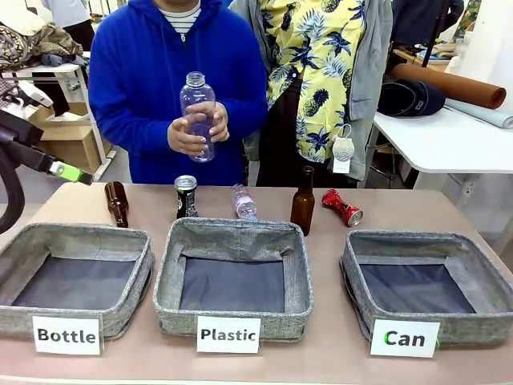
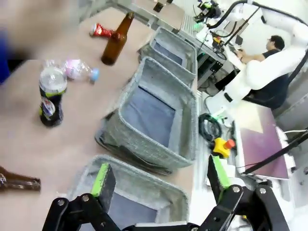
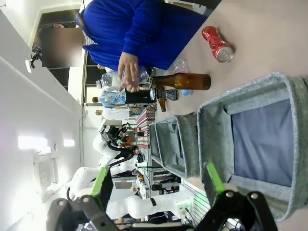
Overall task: Sort the can waste into the basket.
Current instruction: Pick up the can waste from the table and place it in the right Fabric basket.
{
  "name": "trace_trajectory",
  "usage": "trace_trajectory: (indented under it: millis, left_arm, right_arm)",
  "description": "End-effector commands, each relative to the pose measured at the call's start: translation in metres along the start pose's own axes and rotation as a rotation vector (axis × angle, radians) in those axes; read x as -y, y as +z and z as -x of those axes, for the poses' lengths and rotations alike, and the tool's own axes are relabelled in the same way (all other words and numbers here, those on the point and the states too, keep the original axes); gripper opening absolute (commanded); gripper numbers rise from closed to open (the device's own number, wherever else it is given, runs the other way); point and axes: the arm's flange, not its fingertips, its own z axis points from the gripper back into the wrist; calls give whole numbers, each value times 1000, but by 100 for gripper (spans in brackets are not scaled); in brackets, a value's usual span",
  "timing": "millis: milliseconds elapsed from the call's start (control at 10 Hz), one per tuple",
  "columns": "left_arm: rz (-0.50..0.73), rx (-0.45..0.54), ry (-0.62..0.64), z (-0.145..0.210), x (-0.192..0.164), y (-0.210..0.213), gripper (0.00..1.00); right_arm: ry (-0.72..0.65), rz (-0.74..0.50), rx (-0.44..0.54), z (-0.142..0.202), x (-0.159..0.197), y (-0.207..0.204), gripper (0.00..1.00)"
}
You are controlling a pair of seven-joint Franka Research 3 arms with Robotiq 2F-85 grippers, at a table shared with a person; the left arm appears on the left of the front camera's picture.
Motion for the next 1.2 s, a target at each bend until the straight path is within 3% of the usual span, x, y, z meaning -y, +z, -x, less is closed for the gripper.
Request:
trace_trajectory:
  millis: [0, 100, 200, 300, 500, 700, 1100]
  left_arm:
    - [56, 109, -182, -9, -36, 4, 100]
    - [84, 179, -112, -4, -43, 34, 100]
    - [76, 257, -76, 17, -28, 89, 100]
    - [69, 324, -52, 53, 9, 146, 100]
    - [-149, 605, -20, 145, 83, 245, 100]
    - [-223, 746, -34, 192, 109, 262, 100]
    - [-262, 740, -46, 184, 96, 246, 100]
  right_arm:
    - [25, -8, -1, 1, -1, 1, 100]
    - [25, -8, -1, 1, -1, 1, 100]
    - [25, -8, -1, 1, -1, 1, 100]
    - [25, -8, -1, 1, -1, 1, 100]
    - [25, -8, -1, 1, -1, 1, 100]
    - [25, -8, -1, 1, -1, 1, 100]
    - [25, -8, -1, 1, -1, 1, 100]
